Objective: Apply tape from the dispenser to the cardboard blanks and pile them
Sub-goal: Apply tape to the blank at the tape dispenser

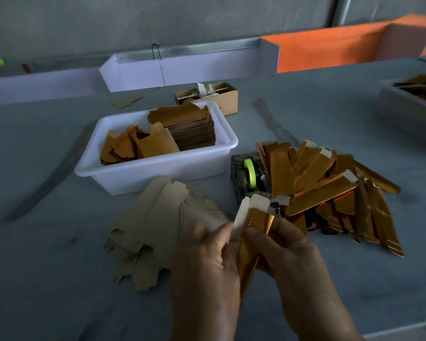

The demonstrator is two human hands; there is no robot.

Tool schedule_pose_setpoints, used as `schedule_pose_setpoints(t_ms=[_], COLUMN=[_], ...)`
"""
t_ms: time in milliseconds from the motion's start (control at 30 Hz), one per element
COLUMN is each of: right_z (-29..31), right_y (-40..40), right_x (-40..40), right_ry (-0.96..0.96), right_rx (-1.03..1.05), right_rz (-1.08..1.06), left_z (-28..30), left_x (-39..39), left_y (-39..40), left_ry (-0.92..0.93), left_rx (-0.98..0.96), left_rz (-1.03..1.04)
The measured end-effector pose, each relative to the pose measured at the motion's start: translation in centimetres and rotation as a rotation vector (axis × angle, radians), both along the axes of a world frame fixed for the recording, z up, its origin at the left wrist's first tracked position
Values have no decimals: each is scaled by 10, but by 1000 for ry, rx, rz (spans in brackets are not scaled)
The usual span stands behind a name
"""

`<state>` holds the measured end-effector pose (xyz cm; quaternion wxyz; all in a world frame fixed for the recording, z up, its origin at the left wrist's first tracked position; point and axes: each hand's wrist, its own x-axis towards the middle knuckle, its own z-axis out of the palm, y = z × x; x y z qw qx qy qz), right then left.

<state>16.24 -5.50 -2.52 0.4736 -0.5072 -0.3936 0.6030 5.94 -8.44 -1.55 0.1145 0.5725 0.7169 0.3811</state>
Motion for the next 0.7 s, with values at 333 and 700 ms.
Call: schedule_pose_setpoints(t_ms=[333, 700], right_z=[-1, -6], right_y=[-2, -2], right_x=[3, 3], right_ry=[57, 59], right_rx=[-21, -75], right_rz=[23, 52], left_z=[-11, -14], left_x=[27, -20], left_y=[-10, -1], left_ry=[559, -787], left_rx=[-101, -438], left_rz=[-175, -189])
